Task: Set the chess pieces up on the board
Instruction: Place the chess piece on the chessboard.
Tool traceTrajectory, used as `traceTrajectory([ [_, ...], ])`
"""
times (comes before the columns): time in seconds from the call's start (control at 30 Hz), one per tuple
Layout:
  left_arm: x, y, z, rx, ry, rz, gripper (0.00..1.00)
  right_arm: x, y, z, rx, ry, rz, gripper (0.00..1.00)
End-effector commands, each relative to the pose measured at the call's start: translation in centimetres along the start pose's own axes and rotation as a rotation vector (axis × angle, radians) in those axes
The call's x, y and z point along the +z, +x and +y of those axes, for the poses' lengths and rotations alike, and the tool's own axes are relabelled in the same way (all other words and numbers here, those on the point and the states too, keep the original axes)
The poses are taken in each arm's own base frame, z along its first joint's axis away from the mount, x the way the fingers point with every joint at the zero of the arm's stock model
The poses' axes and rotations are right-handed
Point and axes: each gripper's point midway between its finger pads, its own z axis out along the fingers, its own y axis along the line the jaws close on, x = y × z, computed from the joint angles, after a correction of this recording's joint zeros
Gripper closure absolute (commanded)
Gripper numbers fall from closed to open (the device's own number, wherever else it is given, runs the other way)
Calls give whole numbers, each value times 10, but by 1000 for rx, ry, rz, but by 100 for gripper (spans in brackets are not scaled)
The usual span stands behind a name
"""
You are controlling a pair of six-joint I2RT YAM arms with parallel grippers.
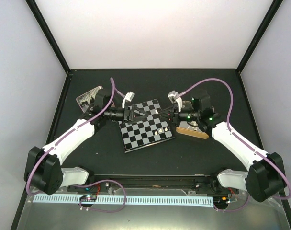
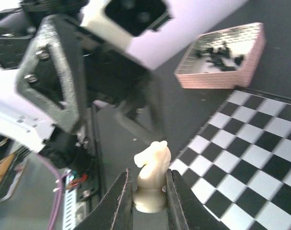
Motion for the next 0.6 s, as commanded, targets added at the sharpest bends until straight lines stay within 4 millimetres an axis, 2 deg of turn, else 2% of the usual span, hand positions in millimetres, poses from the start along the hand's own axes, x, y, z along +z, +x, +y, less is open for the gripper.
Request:
traceTrajectory([
  [0.0,4,-4,-41,49,108,37,21,-3,-3,51,-135,-217,8,92],
  [0.13,7,-3,-46,55,111,45,28,-1,0,60,-177,-220,42,91],
  [0.27,10,-1,-45,42,103,57,40,7,1,57,-174,-186,77,91],
  [0.4,13,10,-30,-4,51,84,52,18,7,51,-195,-106,124,91],
  [0.47,18,11,-15,-45,23,91,56,25,12,49,-209,-78,154,91],
  [0.57,21,10,-8,-82,16,88,63,35,19,43,-217,-27,199,91],
])
